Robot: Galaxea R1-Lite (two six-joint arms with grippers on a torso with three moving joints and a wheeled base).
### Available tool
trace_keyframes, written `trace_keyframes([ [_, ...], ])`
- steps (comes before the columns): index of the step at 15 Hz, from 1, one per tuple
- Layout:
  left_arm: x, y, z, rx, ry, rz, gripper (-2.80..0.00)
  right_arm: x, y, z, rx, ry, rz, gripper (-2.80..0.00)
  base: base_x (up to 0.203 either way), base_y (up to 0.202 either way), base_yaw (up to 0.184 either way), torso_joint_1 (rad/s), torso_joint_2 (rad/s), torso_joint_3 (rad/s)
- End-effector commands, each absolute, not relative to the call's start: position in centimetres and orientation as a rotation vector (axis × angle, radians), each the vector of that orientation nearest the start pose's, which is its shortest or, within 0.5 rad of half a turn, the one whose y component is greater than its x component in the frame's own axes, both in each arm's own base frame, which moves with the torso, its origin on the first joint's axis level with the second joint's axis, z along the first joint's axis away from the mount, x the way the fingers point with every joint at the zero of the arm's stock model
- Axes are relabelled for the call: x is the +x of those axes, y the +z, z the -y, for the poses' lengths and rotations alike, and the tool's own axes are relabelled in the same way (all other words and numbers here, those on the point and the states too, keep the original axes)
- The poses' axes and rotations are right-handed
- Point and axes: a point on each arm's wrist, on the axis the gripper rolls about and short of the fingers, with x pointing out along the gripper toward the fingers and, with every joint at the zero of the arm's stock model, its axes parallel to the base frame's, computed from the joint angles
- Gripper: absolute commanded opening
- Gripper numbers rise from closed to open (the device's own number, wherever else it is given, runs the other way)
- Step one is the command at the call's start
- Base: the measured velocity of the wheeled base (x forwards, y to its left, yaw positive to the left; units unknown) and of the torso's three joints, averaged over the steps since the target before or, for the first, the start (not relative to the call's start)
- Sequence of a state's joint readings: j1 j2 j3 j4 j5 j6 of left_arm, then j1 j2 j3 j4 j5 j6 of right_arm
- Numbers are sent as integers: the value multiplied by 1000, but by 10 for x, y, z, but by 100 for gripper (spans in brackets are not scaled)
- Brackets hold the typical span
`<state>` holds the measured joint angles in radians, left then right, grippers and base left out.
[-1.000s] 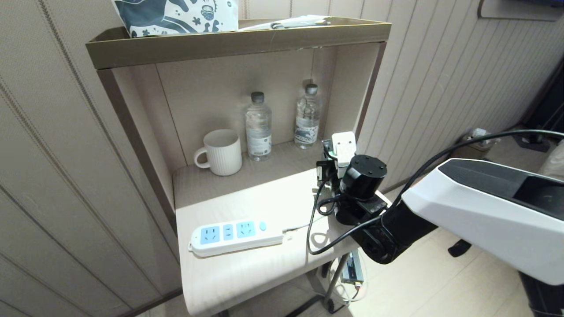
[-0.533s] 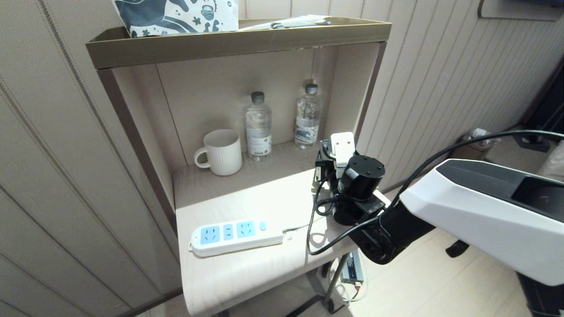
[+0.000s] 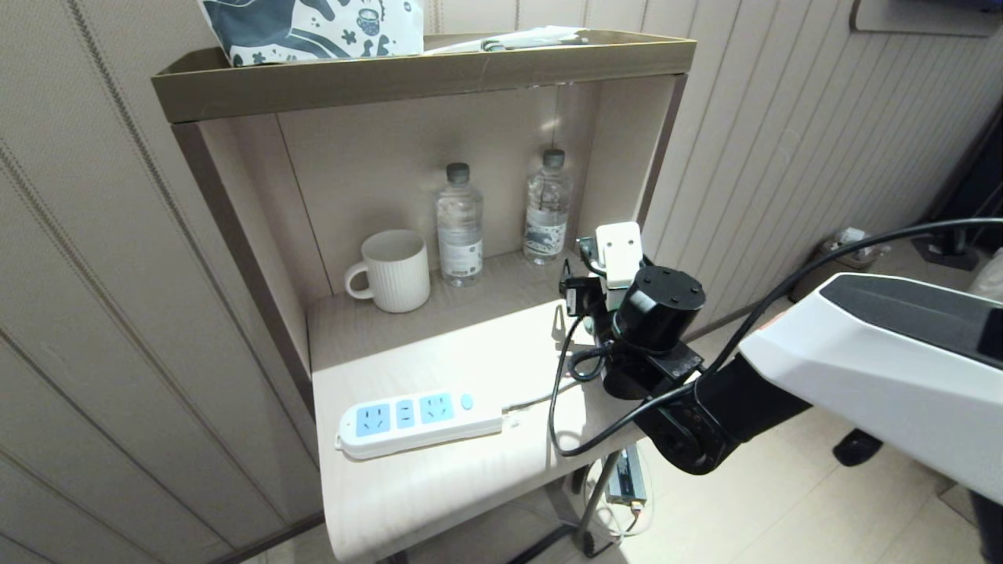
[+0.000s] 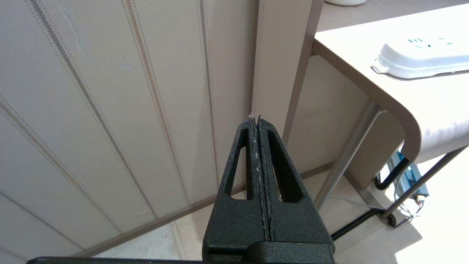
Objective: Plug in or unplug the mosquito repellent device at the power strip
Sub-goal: Place the mosquito repellent liquid on the table, then pick up the mosquito repellent liquid
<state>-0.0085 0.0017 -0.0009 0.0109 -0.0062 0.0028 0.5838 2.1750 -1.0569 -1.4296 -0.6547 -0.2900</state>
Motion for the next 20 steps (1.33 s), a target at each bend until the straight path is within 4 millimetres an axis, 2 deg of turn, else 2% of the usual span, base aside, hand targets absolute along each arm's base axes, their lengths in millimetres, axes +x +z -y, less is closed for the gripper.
trace_keyframes([
  [1, -23, 75, 0, 3, -15, -12, -280, 321, 181, -216, -70, -74, 285, 0, 0, 0, 0, 0, 0, 0],
  [3, -23, 74, 0, 3, -15, -14, -280, 288, 203, -227, -46, -20, 306, 0, 0, 0, 0, 0, 0, 0],
  [4, -23, 74, 0, 3, -14, -14, -280, 276, 207, -231, -49, 1, 302, 0, 0, 0, 0, 0, 0, 0],
  [5, -23, 75, 0, 3, -16, -12, -280, 264, 215, -233, -43, 15, 301, -280, 0, 0, 0, 0, 0, 0],
  [7, -23, 75, 0, 3, -14, -12, -280, 242, 227, -230, -44, 26, 292, -280, 0, 0, 0, 0, 0, 0],
  [10, -23, 74, 0, 3, -14, -14, -280, 204, 260, -197, -41, 3, 305, -280, 0, 0, 0, 0, 0, 0],
  [13, -23, 74, 0, 3, -14, -14, -280, 168, 276, -158, -52, -55, 270, -280, 0, 0, 0, 0, 0, 0],
  [16, -23, 75, 0, 3, -14, -11, -280, 130, 279, -112, -55, -130, 244, -280, 0, 0, 0, 0, 0, 0],
  [20, -23, 74, 0, 3, -15, -14, -280, 86, 262, -44, -61, -326, 226, -280, 0, 0, 0, 0, 0, 0],
])
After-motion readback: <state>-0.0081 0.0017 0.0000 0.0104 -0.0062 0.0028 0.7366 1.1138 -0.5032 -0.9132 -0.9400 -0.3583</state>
